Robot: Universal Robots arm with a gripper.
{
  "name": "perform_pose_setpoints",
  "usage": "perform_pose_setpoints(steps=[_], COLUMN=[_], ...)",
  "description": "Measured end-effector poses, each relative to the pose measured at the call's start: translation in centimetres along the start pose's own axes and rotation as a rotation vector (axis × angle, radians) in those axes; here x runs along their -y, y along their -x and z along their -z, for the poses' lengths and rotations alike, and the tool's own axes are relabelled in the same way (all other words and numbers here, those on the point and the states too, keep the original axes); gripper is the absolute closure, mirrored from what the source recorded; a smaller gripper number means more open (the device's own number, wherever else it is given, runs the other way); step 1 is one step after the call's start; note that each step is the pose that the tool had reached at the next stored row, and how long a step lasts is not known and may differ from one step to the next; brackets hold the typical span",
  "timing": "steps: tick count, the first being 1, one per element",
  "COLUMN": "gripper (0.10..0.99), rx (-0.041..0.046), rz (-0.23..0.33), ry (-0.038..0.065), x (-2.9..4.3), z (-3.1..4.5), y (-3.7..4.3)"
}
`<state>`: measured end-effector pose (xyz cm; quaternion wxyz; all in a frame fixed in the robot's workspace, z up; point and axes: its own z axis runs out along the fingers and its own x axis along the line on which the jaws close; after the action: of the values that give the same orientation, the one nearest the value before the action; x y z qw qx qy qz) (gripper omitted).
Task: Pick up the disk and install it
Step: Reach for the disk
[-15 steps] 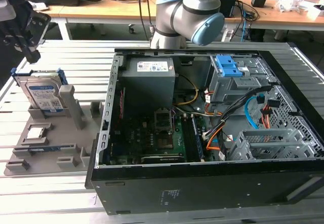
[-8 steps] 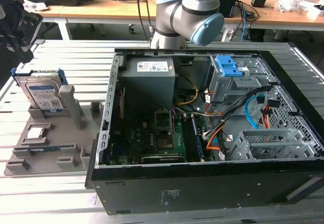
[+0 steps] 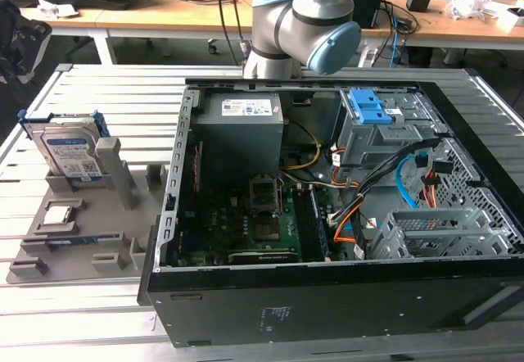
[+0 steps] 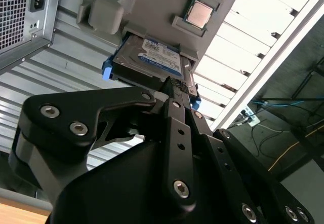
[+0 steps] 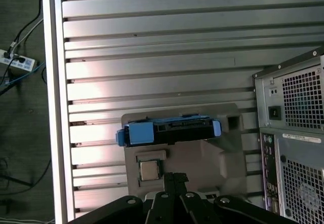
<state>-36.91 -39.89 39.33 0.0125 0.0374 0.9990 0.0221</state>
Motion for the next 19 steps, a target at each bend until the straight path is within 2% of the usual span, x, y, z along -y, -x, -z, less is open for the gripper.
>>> perform_pose_setpoints(steps=[5, 11, 19], gripper=[0.98, 0.98, 0.98], rx=[0.0001, 0.0, 0.0], rz=[0.0, 0.0, 0.0], ry=[0.0, 0.0, 0.0], x=[0.11, 0.23, 0.23], z=[0.04, 0.08, 0.08], y=[-1.55, -3.04, -3.11])
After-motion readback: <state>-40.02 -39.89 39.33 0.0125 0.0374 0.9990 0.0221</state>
